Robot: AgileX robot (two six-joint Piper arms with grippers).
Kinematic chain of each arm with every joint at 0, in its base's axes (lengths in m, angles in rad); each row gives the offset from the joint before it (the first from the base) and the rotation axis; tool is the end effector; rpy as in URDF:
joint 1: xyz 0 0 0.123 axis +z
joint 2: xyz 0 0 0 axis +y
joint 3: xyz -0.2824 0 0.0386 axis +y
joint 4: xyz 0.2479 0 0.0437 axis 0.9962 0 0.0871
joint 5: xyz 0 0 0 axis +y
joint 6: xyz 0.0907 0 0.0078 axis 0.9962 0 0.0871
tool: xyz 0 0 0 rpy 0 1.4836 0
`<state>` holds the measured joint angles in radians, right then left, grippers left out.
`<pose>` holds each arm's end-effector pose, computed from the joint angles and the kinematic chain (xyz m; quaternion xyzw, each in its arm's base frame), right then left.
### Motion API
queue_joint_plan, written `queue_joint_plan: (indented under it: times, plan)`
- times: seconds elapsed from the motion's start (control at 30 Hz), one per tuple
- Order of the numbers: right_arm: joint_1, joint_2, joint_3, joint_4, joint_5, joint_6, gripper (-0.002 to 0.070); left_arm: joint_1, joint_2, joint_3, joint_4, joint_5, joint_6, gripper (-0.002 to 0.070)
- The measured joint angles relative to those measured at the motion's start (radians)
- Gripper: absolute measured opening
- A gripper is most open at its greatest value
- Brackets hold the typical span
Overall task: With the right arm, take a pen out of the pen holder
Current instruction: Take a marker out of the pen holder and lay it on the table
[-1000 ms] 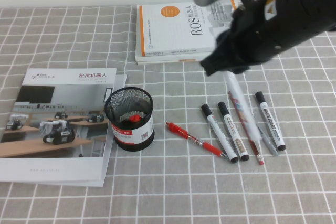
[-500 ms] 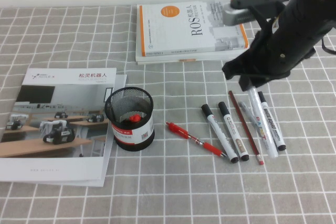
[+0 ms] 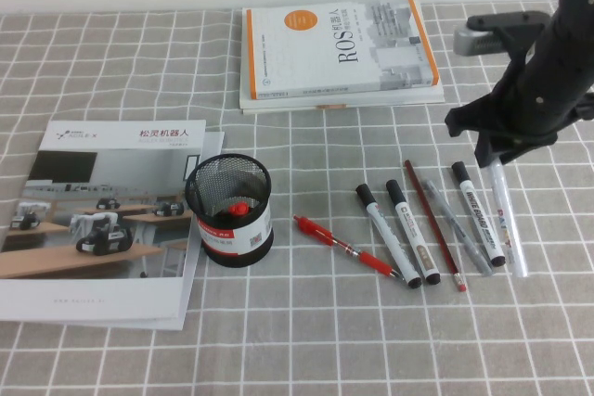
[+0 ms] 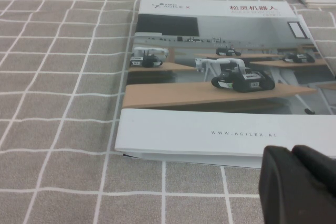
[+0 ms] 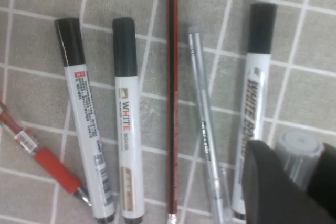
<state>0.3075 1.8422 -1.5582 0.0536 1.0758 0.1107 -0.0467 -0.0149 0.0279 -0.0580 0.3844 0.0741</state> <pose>0.3702 0.1221 0.2703 -0.0881 0.9847 0.0555 0.1400 0.0520 -0.0044 0.1700 0.0335 0.8070 -0.0166 0.5894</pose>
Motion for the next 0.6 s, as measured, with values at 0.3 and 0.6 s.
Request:
queue_joint_plan:
  times: [0.3, 0.6]
  plan:
    - [0.046, 0.026, 0.000, 0.273, -0.040, -0.153, 0.0097, 0.000, 0.000, 0.000, 0.000, 0.000, 0.000, -0.0003]
    - [0.153, 0.067, -0.076, 0.259, -0.041, -0.172, 0.0097, 0.000, 0.000, 0.000, 0.000, 0.000, 0.000, -0.0003]
